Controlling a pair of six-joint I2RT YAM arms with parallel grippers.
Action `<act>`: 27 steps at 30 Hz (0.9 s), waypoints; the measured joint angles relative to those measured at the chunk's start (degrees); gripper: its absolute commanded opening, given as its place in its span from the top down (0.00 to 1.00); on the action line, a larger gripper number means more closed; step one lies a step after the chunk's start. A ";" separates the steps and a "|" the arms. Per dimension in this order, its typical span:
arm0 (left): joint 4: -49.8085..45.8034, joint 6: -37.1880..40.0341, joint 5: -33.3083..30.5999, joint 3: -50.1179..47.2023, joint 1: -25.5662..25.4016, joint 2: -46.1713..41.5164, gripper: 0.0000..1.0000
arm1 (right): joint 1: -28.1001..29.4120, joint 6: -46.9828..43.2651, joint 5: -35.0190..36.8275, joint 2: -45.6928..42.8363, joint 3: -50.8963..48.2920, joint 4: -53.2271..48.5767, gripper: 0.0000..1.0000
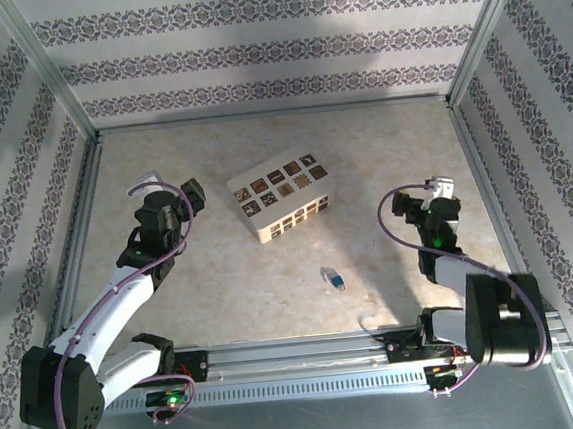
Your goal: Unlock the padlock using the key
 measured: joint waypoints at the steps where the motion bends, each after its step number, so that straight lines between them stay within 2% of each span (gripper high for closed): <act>1: -0.11 0.00 -0.02 0.00 0.15 0.00 0.01 | -0.09 0.15 -1.05 1.97 -0.02 1.97 0.02; 6: -0.48 0.26 -0.02 0.00 0.85 0.00 0.01 | -0.11 0.50 -6.62 10.34 -0.07 12.33 0.01; 13: -0.66 2.91 -0.96 -0.24 1.75 -0.42 0.01 | 0.59 -0.63 -10.54 15.89 -0.35 21.42 0.02; 17: -0.42 5.64 -2.54 -1.38 2.62 -0.42 0.01 | 1.62 -1.11 -10.99 17.07 1.03 19.39 0.01; 24: 2.84 11.06 -6.43 -2.97 3.82 2.38 0.01 | 6.40 -3.67 -5.75 16.94 7.10 13.51 0.02; 27: 5.70 13.03 -8.04 -4.15 4.09 4.61 0.01 | 6.43 -3.96 -4.59 16.85 7.17 12.35 0.02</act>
